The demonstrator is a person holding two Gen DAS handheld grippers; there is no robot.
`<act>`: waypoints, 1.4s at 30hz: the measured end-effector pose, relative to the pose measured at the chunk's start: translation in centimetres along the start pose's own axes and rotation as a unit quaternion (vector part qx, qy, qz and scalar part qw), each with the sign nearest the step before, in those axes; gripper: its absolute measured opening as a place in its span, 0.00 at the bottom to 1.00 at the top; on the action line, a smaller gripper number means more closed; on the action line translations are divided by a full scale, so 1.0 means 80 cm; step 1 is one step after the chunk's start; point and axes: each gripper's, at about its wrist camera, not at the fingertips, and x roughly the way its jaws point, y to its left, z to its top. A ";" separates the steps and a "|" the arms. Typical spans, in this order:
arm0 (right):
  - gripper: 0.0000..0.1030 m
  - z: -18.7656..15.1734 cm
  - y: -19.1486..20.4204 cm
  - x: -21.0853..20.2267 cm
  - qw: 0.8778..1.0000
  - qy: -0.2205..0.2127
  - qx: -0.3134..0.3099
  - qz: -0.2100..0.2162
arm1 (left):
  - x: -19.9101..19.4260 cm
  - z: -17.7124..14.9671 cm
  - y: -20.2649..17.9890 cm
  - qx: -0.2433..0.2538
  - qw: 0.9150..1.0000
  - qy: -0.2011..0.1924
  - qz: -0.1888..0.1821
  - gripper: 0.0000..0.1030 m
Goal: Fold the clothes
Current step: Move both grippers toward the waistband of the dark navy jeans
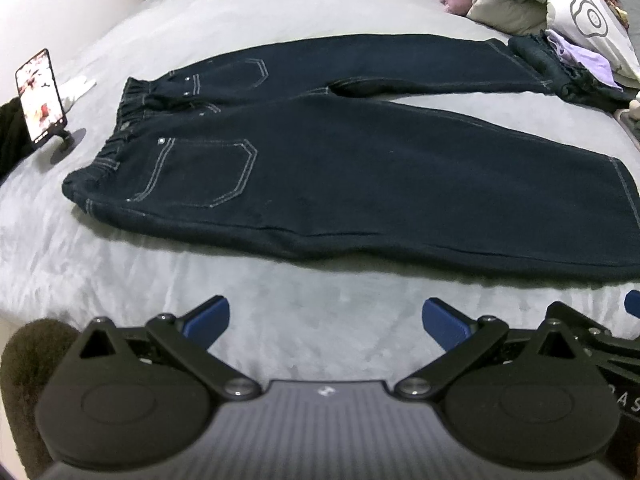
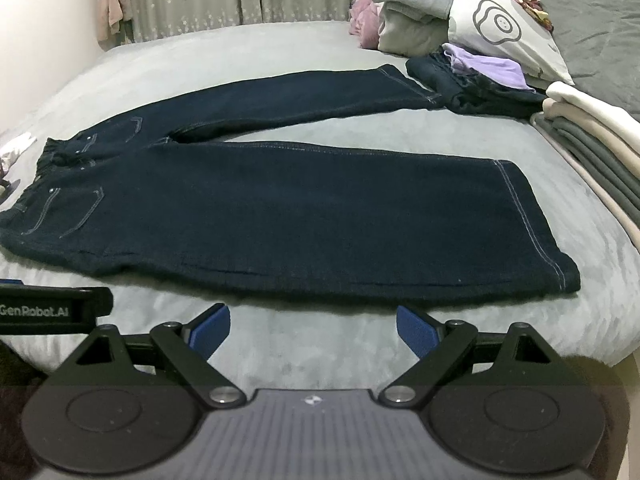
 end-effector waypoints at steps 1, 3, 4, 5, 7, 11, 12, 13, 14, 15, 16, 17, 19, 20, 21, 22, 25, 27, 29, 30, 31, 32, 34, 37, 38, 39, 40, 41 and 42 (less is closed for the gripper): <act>0.88 0.004 -0.001 0.003 1.000 0.005 -0.001 0.000 | 0.002 0.003 0.001 0.000 1.000 0.002 0.000 1.00; 0.88 0.020 -0.003 0.018 1.000 0.026 -0.013 -0.002 | 0.005 0.008 0.004 -0.001 1.000 0.007 0.001 1.00; 0.88 0.027 0.001 0.024 0.999 0.027 -0.020 -0.006 | 0.007 0.011 0.005 -0.002 1.000 0.009 0.001 1.00; 0.88 0.033 0.003 0.031 0.999 0.026 -0.026 -0.009 | 0.009 0.013 0.006 -0.002 1.000 0.011 0.002 1.00; 0.88 0.041 0.005 0.041 0.999 0.015 -0.035 -0.008 | 0.018 0.025 0.008 0.003 1.000 0.008 0.014 1.00; 0.88 0.057 0.009 0.064 0.999 0.013 -0.034 -0.015 | 0.033 0.056 0.028 0.002 1.000 0.015 0.012 1.00; 0.88 0.060 0.008 0.068 0.999 0.014 -0.032 -0.014 | 0.041 0.061 0.033 0.002 1.000 0.013 0.011 1.00; 0.88 0.065 0.007 0.074 0.999 0.016 -0.028 -0.010 | 0.050 0.065 0.038 0.002 1.000 0.010 0.009 1.00; 0.88 0.068 0.006 0.078 1.000 0.017 -0.024 -0.005 | 0.058 0.070 0.044 0.002 1.000 0.008 0.008 1.00; 0.88 0.072 0.005 0.082 1.000 0.018 -0.019 0.002 | 0.062 0.073 0.047 0.001 1.000 0.007 0.007 1.00; 0.88 0.077 0.003 0.088 1.000 0.018 -0.012 0.011 | 0.069 0.076 0.050 -0.001 1.000 0.006 0.007 1.00; 0.88 0.080 0.003 0.092 1.000 0.018 -0.009 0.019 | 0.076 0.082 0.055 -0.002 1.000 0.007 0.007 1.00; 0.88 0.085 0.004 0.101 0.999 0.018 -0.009 0.032 | 0.089 0.090 0.058 0.005 1.000 0.006 0.016 1.00; 0.88 0.088 0.006 0.107 0.999 0.020 -0.012 0.036 | 0.095 0.095 0.061 0.008 1.000 0.006 0.021 1.00; 0.88 0.092 0.011 0.113 0.999 0.021 -0.017 0.038 | 0.099 0.097 0.063 0.010 1.000 0.005 0.024 1.00; 0.88 0.095 0.014 0.119 0.999 0.021 -0.022 0.040 | 0.106 0.102 0.070 0.016 1.000 0.004 0.026 1.00; 0.88 0.110 0.029 0.134 0.997 0.015 -0.059 0.054 | 0.119 0.118 0.082 0.025 0.999 0.003 0.031 1.00; 0.88 0.120 0.042 0.145 0.994 0.008 -0.091 0.065 | 0.129 0.133 0.090 0.033 0.999 -0.001 0.036 1.00; 0.88 0.133 0.052 0.156 0.990 0.006 -0.117 0.075 | 0.137 0.148 0.099 0.039 0.999 -0.005 0.035 1.00; 0.88 0.142 0.060 0.167 0.987 0.007 -0.137 0.084 | 0.144 0.156 0.102 0.043 0.998 -0.007 0.040 1.00; 0.88 0.151 0.067 0.176 0.984 0.008 -0.152 0.092 | 0.148 0.163 0.104 0.043 0.998 -0.007 0.041 1.00; 0.88 0.159 0.071 0.183 0.982 0.006 -0.161 0.099 | 0.155 0.171 0.106 0.046 0.998 -0.006 0.039 1.00; 0.88 0.173 0.080 0.193 0.977 -0.002 -0.177 0.115 | 0.167 0.184 0.111 0.050 0.998 -0.005 0.038 1.00; 0.88 0.198 0.097 0.211 0.970 -0.017 -0.203 0.133 | 0.186 0.205 0.122 0.058 0.997 -0.012 0.049 1.00; 0.88 0.205 0.103 0.217 0.968 -0.020 -0.211 0.135 | 0.189 0.207 0.124 0.056 0.997 -0.012 0.052 1.00; 0.88 0.211 0.107 0.222 0.966 -0.022 -0.219 0.139 | 0.195 0.213 0.132 0.048 0.997 -0.013 0.059 1.00; 0.88 0.219 0.112 0.229 0.962 -0.024 -0.229 0.146 | 0.200 0.217 0.139 0.035 0.997 -0.014 0.063 1.00; 0.88 0.226 0.118 0.236 0.958 -0.026 -0.239 0.154 | 0.205 0.220 0.147 0.023 0.997 -0.014 0.067 1.00; 0.87 0.233 0.123 0.241 0.955 -0.029 -0.247 0.161 | 0.210 0.224 0.155 0.010 0.997 -0.015 0.071 1.00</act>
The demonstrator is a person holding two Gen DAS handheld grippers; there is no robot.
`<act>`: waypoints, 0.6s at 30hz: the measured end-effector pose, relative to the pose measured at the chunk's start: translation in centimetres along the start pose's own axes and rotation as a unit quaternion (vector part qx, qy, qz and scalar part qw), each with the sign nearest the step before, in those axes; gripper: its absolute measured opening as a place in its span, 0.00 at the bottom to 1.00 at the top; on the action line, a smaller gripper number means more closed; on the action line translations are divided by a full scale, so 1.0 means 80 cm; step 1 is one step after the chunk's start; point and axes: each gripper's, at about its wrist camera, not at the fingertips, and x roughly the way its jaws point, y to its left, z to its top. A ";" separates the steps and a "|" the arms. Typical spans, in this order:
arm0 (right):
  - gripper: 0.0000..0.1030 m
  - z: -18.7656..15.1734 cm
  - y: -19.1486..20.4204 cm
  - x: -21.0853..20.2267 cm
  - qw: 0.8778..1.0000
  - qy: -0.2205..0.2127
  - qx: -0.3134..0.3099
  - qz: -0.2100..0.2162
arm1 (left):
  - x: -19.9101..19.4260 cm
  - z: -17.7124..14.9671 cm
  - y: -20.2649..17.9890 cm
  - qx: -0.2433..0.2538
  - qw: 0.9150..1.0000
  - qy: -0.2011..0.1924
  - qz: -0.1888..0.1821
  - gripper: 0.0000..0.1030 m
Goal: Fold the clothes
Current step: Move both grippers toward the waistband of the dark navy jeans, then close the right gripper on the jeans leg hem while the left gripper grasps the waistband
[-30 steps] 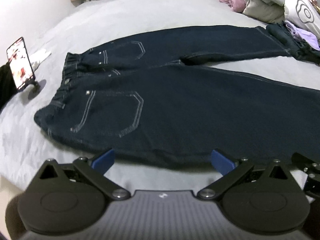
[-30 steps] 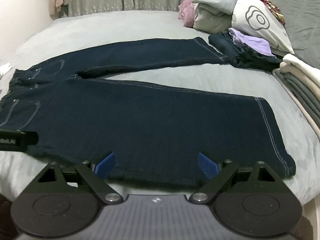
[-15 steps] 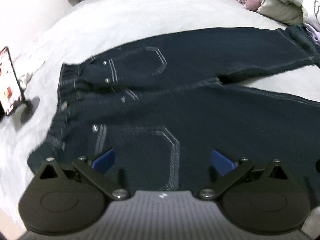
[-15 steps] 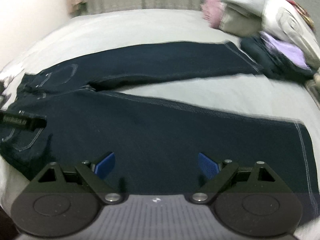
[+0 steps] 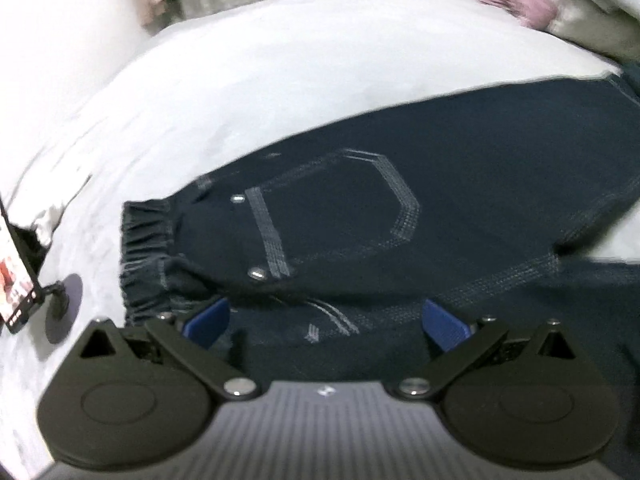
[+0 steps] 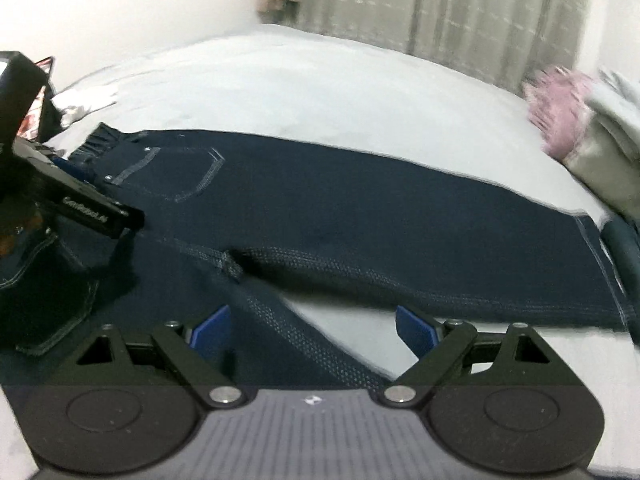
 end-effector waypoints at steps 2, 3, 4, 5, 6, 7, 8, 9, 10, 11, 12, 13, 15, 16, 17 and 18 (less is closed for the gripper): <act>0.87 0.018 0.000 0.017 0.999 -0.019 -0.021 0.022 | 0.012 0.005 0.014 -0.018 1.000 0.004 0.002 1.00; 0.87 0.025 0.001 0.025 0.999 -0.021 -0.027 0.028 | 0.020 0.008 0.023 -0.029 1.000 0.007 0.003 1.00; 0.87 0.035 0.001 0.036 0.999 -0.021 -0.034 0.037 | 0.026 0.012 0.032 -0.045 0.999 0.010 -0.006 1.00; 0.87 0.042 0.000 0.044 0.998 -0.019 -0.036 0.044 | 0.031 0.017 0.042 -0.062 0.998 0.013 -0.015 1.00; 0.87 0.049 0.000 0.051 0.998 -0.018 -0.037 0.053 | 0.033 0.018 0.047 -0.072 0.997 0.015 -0.021 1.00; 0.87 0.061 -0.001 0.062 0.997 -0.018 -0.039 0.067 | 0.034 0.022 0.055 -0.089 0.995 0.014 -0.031 1.00; 0.87 0.069 -0.002 0.071 0.996 -0.018 -0.040 0.078 | 0.035 0.025 0.064 -0.107 0.993 0.014 -0.041 1.00; 0.86 0.076 -0.002 0.079 0.995 -0.017 -0.044 0.085 | 0.037 0.027 0.068 -0.118 0.992 0.015 -0.048 1.00; 0.85 0.088 0.000 0.092 0.994 -0.015 -0.053 0.093 | 0.038 0.029 0.073 -0.129 0.990 0.016 -0.055 1.00; 0.81 0.096 0.002 0.102 0.993 -0.014 -0.061 0.098 | 0.040 0.030 0.078 -0.140 0.988 0.017 -0.063 1.00; 0.80 0.102 0.005 0.110 0.992 -0.012 -0.072 0.100 | 0.040 0.030 0.080 -0.147 0.987 0.017 -0.066 1.00; 0.80 0.114 0.009 0.122 0.991 -0.011 -0.086 0.103 | 0.040 0.031 0.085 -0.156 0.985 0.016 -0.072 1.00; 0.80 0.128 0.011 0.137 0.989 -0.012 -0.100 0.108 | 0.038 0.031 0.090 -0.164 0.983 0.015 -0.079 1.00; 0.80 0.138 0.012 0.148 0.988 -0.014 -0.109 0.113 | 0.035 0.031 0.089 -0.161 0.984 0.014 -0.081 1.00; 0.80 0.144 0.013 0.156 0.987 -0.014 -0.115 0.115 | 0.032 0.030 0.088 -0.157 0.984 0.013 -0.082 1.00; 0.80 0.149 0.014 0.163 0.986 -0.014 -0.122 0.117 | 0.032 0.029 0.088 -0.156 0.984 0.013 -0.082 1.00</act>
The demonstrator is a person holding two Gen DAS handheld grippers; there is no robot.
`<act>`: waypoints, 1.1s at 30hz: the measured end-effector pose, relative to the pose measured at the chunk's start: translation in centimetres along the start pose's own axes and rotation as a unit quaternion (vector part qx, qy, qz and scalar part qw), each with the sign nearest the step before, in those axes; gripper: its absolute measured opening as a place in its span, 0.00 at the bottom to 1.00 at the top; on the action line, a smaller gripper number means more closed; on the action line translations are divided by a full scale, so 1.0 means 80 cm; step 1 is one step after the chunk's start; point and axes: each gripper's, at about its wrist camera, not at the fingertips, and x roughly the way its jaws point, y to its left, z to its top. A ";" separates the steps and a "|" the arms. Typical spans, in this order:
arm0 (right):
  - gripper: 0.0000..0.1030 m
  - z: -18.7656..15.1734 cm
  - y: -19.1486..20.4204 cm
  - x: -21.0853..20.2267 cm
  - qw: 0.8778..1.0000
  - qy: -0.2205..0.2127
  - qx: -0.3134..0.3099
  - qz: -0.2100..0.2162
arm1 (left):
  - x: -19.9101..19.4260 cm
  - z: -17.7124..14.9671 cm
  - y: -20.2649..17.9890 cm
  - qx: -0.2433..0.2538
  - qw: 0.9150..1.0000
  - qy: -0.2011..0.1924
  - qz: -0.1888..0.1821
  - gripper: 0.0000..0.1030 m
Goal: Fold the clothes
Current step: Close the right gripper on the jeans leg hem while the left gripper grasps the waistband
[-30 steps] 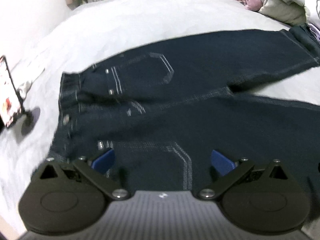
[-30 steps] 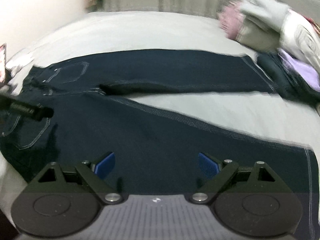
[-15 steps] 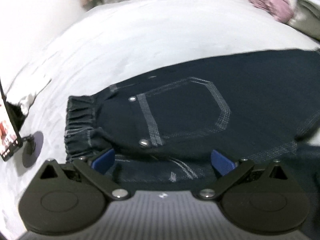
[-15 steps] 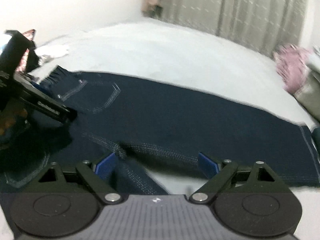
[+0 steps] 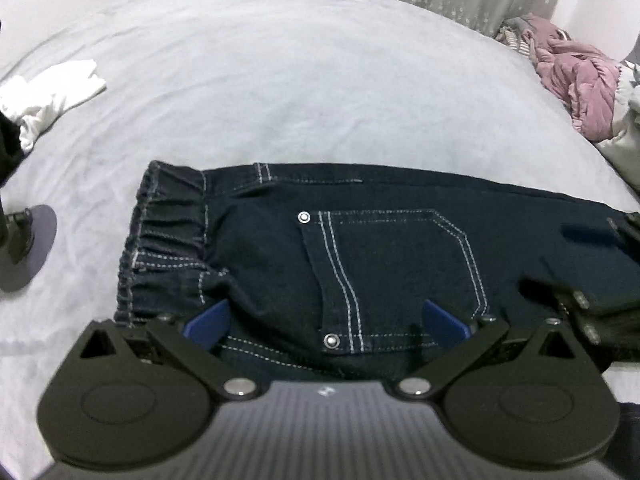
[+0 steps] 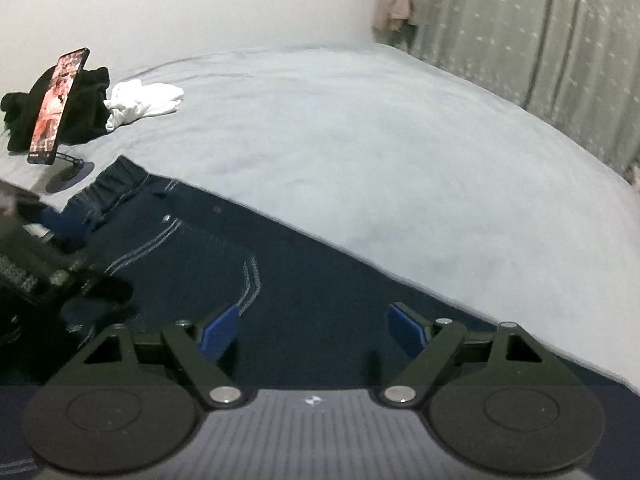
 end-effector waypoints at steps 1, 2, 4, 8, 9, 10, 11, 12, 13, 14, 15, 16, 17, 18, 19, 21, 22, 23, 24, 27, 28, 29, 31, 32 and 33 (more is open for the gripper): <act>0.80 0.007 -0.004 0.009 1.000 0.001 -0.010 0.004 | -0.001 0.001 0.000 0.002 1.000 0.002 -0.001 1.00; 0.80 0.013 -0.007 0.017 1.000 0.002 -0.018 0.007 | -0.001 0.001 0.001 0.004 1.000 0.005 -0.002 1.00; 0.80 0.026 -0.016 0.035 1.000 0.008 -0.027 0.012 | -0.002 0.004 0.003 0.000 1.000 0.006 -0.006 1.00; 0.80 0.041 -0.030 0.062 0.998 0.028 -0.041 0.037 | 0.000 0.004 0.006 0.000 1.000 0.008 -0.014 1.00; 0.80 0.044 -0.034 0.067 0.997 0.035 -0.043 0.045 | 0.000 0.002 0.006 0.002 1.000 0.009 -0.015 1.00; 0.80 0.047 -0.038 0.074 0.996 0.043 -0.045 0.057 | 0.000 0.002 0.008 0.003 1.000 0.009 -0.017 1.00; 0.78 0.048 -0.041 0.079 0.996 0.049 -0.042 0.065 | -0.001 0.002 0.010 0.004 1.000 0.009 -0.019 1.00; 0.78 0.048 -0.044 0.084 0.995 0.056 -0.037 0.072 | 0.001 0.002 0.009 0.005 1.000 0.009 -0.020 1.00; 0.78 0.049 -0.048 0.090 0.994 0.062 -0.030 0.079 | 0.001 0.003 0.011 0.003 1.000 0.009 -0.021 1.00; 0.76 0.049 -0.050 0.095 0.994 0.067 -0.020 0.084 | 0.000 0.003 0.011 0.003 1.000 0.009 -0.022 1.00; 0.73 0.048 -0.051 0.099 0.993 0.072 -0.009 0.091 | 0.000 0.001 0.011 0.002 1.000 0.009 -0.022 1.00; 0.71 0.046 -0.054 0.101 0.992 0.074 0.002 0.099 | 0.001 0.001 0.010 0.001 1.000 0.010 -0.021 1.00; 0.66 0.045 -0.055 0.101 0.992 0.072 0.004 0.104 | 0.002 0.002 0.009 0.002 1.000 0.010 -0.021 1.00; 0.59 0.044 -0.055 0.099 0.992 0.071 0.005 0.108 | 0.003 0.002 0.010 0.003 1.000 0.011 -0.021 1.00; 0.56 0.043 -0.055 0.096 0.991 0.070 0.005 0.113 | 0.004 0.003 0.010 0.003 1.000 0.012 -0.022 1.00; 0.29 0.041 -0.055 0.090 0.990 0.069 0.005 0.122 | 0.005 0.003 0.011 0.004 1.000 0.012 -0.023 1.00; 0.22 0.041 -0.055 0.085 0.990 0.068 0.005 0.125 | 0.005 0.002 0.011 0.004 1.000 0.013 -0.023 1.00; 0.15 0.041 -0.054 0.080 0.990 0.066 0.005 0.126 | 0.004 0.003 0.012 0.003 1.000 0.013 -0.024 1.00; 0.11 0.042 -0.053 0.076 0.990 0.063 0.003 0.122 | 0.004 0.003 0.013 0.002 1.000 0.013 -0.024 1.00; 0.09 0.039 -0.043 0.056 0.993 0.050 -0.010 0.107 | 0.002 0.004 0.016 -0.002 1.000 0.011 -0.029 1.00; 0.09 0.038 -0.037 0.047 0.994 0.043 -0.017 0.098 | 0.000 0.004 0.017 -0.004 0.999 0.010 -0.031 1.00; 0.08 0.037 -0.032 0.039 0.995 0.038 -0.023 0.091 | -0.001 0.004 0.018 -0.004 0.999 0.008 -0.032 1.00; 0.08 0.036 -0.027 0.018 0.996 0.027 -0.031 0.077 | -0.002 0.003 0.020 -0.006 0.999 0.007 -0.035 1.00; 0.08 0.035 -0.023 0.008 0.997 0.022 -0.034 0.069 | -0.005 0.003 0.022 -0.006 0.999 0.005 -0.037 1.00; 0.08 0.034 -0.018 -0.002 0.997 0.016 -0.036 0.062 | -0.008 0.003 0.023 -0.006 0.999 0.004 -0.039 1.00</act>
